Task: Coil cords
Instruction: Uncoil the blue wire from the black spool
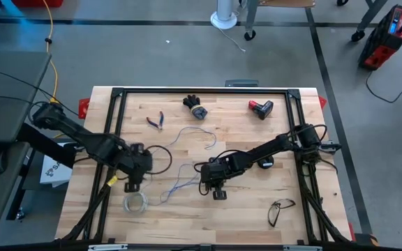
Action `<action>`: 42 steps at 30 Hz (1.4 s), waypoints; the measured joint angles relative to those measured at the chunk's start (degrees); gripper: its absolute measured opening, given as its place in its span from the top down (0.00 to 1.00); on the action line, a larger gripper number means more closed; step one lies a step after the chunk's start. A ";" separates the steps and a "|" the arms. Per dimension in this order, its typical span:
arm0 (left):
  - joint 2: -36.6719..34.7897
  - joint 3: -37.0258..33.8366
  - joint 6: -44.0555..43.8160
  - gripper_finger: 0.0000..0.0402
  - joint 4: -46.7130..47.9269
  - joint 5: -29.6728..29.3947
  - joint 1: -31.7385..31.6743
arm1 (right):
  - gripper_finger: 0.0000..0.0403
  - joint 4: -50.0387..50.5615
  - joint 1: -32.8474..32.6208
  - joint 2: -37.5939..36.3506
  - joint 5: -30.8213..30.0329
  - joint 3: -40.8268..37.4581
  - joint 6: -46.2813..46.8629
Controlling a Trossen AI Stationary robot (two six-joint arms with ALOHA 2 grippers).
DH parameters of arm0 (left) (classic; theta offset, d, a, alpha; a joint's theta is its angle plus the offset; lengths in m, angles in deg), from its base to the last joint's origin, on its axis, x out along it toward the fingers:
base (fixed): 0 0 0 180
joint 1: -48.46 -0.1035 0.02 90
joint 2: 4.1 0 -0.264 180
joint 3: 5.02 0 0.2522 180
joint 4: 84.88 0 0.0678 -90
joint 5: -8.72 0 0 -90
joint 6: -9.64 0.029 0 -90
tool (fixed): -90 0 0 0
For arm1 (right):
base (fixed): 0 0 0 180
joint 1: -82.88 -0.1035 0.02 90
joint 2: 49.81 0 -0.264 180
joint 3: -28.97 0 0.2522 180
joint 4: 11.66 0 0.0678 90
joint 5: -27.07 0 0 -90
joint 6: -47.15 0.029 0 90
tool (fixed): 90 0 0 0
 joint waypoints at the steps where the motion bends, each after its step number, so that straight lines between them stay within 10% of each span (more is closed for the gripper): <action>1: 1.02 -1.06 0.48 0.40 -2.79 0.49 0.00 | 1.00 0.23 0.17 0.00 0.08 0.00 0.00; 10: 16.62 -4.25 -4.19 0.40 -24.79 -4.16 -3.04 | 1.00 0.32 1.72 -0.04 2.40 -0.04 2.05; 42: 27.65 -4.00 -11.05 0.49 -35.30 6.88 -12.95 | 1.00 -1.75 1.68 -0.02 2.64 -0.15 1.15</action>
